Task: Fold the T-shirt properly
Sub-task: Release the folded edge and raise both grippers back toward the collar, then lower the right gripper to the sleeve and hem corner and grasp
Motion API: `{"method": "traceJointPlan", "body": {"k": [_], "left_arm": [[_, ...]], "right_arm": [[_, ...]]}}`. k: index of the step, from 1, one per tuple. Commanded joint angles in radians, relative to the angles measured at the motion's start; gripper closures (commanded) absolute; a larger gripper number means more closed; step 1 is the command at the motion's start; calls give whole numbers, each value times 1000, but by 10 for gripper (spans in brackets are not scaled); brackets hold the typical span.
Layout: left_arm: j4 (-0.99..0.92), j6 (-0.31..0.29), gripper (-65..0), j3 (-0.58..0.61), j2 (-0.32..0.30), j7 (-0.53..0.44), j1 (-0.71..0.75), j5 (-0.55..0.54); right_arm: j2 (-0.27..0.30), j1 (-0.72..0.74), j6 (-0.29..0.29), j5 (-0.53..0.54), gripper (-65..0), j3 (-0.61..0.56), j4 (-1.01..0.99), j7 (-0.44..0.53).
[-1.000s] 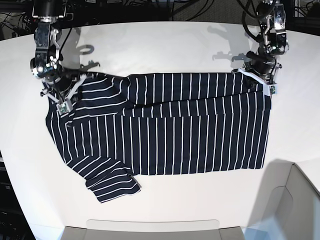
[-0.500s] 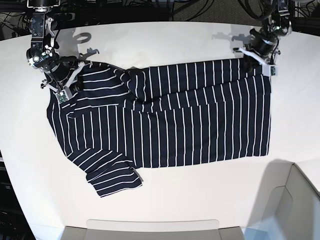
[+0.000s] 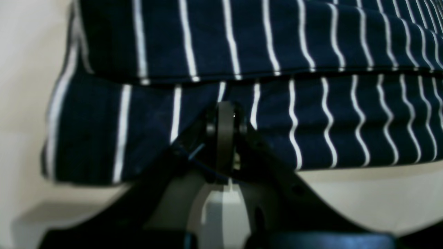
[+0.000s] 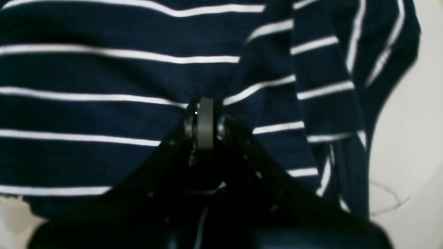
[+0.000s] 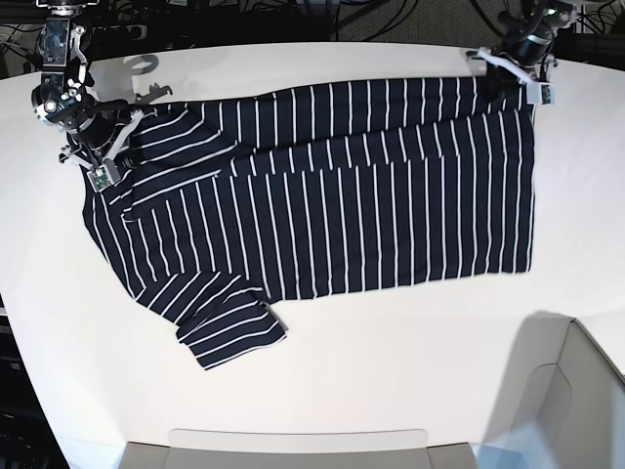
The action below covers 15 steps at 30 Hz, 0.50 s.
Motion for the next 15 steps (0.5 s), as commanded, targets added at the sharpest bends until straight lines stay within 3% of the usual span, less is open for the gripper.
{"method": "traceJointPlan", "body": {"k": [1,7,11,15], "left_arm": [[-6,98,0,-9,-1,259,58,133],[162,99,0,-135,39,350,44,136],[209,99,0,-149,37,452,-66,137],[303,99,0,-173,39,508,-90,137]], "right_arm": [[5,-23,-19,-75,0,25,6,-113],[-73,-32,-19,-78,0,90,130,-114],[-81,-35,-19,-78,0,90,178,-168],[-98,-35,-19,-73,0,93,252,-222]]}}
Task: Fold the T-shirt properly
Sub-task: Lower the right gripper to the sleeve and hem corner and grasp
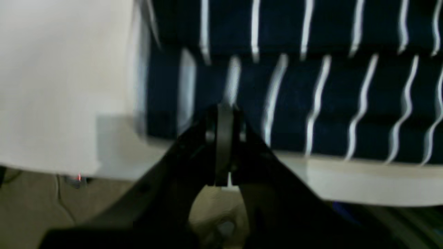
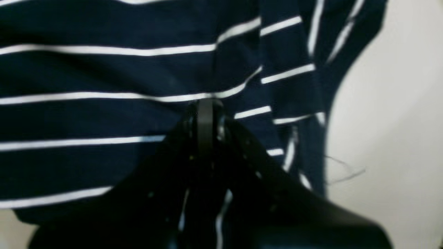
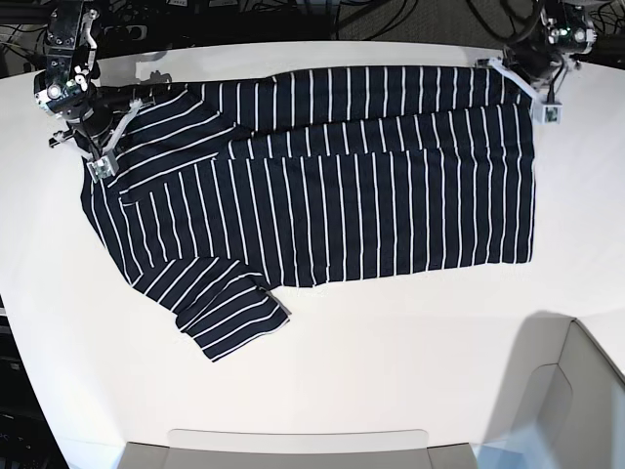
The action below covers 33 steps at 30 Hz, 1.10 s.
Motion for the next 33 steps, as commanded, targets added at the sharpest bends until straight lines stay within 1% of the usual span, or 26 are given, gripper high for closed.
{"method": "traceJointPlan", "body": {"k": [1,5,8,11,13,15,17,20,22,25,28,30,33], "left_arm": [[37,4,0,-35,-7,3,7,7],[97,4,0,-77,14,46,2,7],[113,4,0,-95,16,60,-31,7],[110,4,0,-91,16,60,-70,7],[111,4,0,-88,16,61,-94,7],[111,4,0,-88,16,87,-123,7],[111,4,0,-88,16,132,-160,7],[111,4,0,-88,16,161,-199,7],[111,4,0,-88,19,172,-211,7],[111,4,0,-88,34,172,-215,7],[111,4,0,-88,37,172,-214,7],[110,4,0,-88,37,172,-211,7],[108,4,0,-88,37,172,-211,7]], "right_arm": [[-2,3,-2,10,0,20,45,21],[-47,11,-2,10,0,87,117,20],[-56,54,-2,10,0,89,165,20],[-58,138,-2,10,0,81,149,20],[-59,238,-2,7,0,64,99,18],[-50,342,-4,-2,0,15,4,18],[-38,457,-5,-44,0,-37,-128,23],[-39,599,-5,-108,0,-89,-332,37],[-56,675,-7,-136,0,-110,-478,118],[-67,740,-12,-179,0,-117,-652,264],[-84,793,-15,-237,0,-109,-828,361],[-84,798,-55,-269,0,-109,-888,385],[-84,763,-134,-291,0,-109,-896,382]]}}
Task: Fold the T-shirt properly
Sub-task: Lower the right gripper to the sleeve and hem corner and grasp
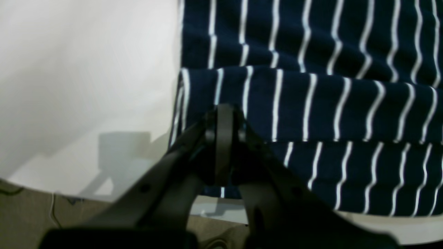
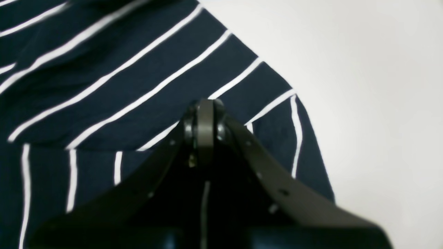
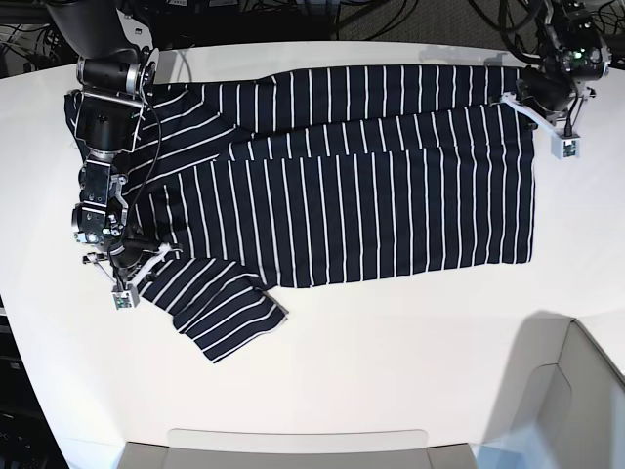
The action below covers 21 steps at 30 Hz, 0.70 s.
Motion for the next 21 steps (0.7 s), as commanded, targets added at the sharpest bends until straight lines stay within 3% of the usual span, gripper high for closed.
{"method": "traceJointPlan", "body": {"k": [1,4,10,16,18,21], "left_arm": [[13,1,0,-5,-11,-11,0,-2],[13,1,0,-5,-11,-11,-2,-2],[11,1,0,-5,-11,-11,-6,-2],[11,1,0,-5,-9,-10,-28,-3],[11,1,0,-5,-9,-10,-29,-3],[11,1,0,-5,-9,-10,-29,-3]], "right_arm": [[16,-22,-21,-13,0,3,22,-12],[18,-103,-19,-13,0,3,111,-39],[10,-255,-16,-7,0,-3,458,-269],[-11,-258,-16,-7,0,-4,610,-300],[-14,-221,-16,-7,-42,-6,634,-300],[-13,-154,-16,-7,-157,-4,627,-300]]}}
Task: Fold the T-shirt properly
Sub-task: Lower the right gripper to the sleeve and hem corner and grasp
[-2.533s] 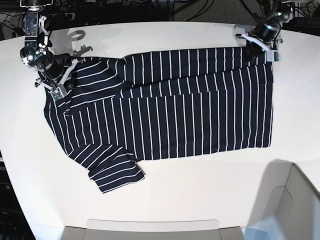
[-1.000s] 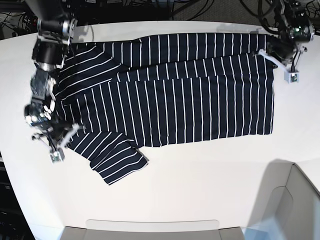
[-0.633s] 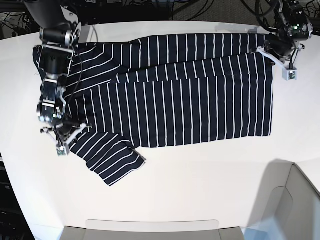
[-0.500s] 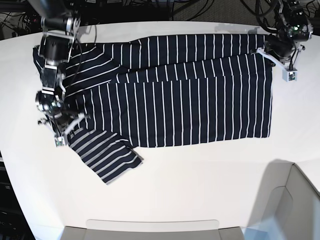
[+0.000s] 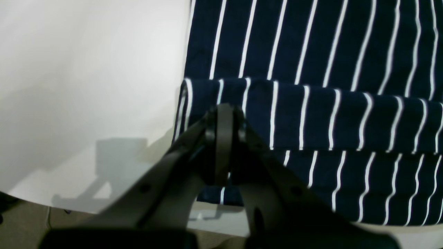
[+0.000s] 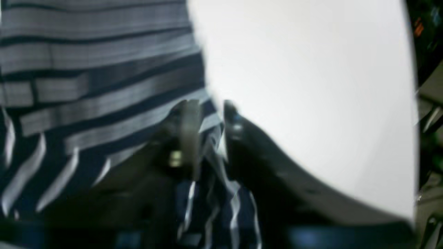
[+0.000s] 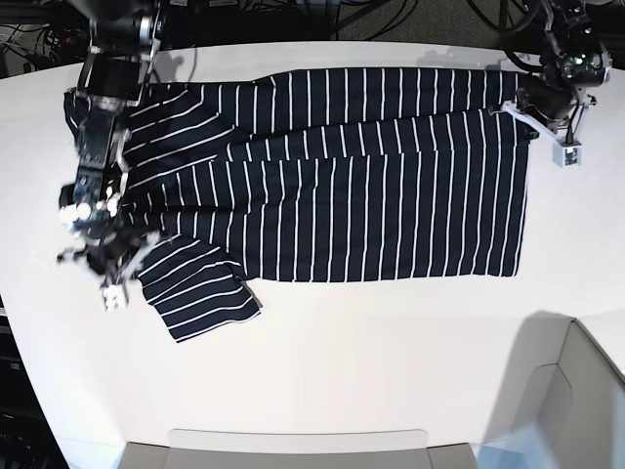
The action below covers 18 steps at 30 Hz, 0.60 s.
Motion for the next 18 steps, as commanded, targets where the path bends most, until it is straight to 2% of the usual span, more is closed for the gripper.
{"method": "traceJointPlan", "body": {"k": [1,3,6,9,15,18], "left_arm": [[14,1,0,-5,-11,-11,0,-3],[13,1,0,-4,-11,-11,0,-3],[13,1,0,-4,-11,-11,0,-3],[13,1,0,-4,-11,-11,0,-3],[13,1,0,-4,11,-11,0,-5],[13,1,0,-4,15,-11,0,-5]], "right_arm": [[13,50,-2,-1,-201,2,8,18],[15,110,55,-1,-287,1,-35,18],[15,225,150,-1,-332,10,-148,26],[51,362,158,-3,-334,8,-362,55],[102,558,155,-3,-333,10,-856,331],[117,621,155,-6,-333,8,-1018,404]]}}
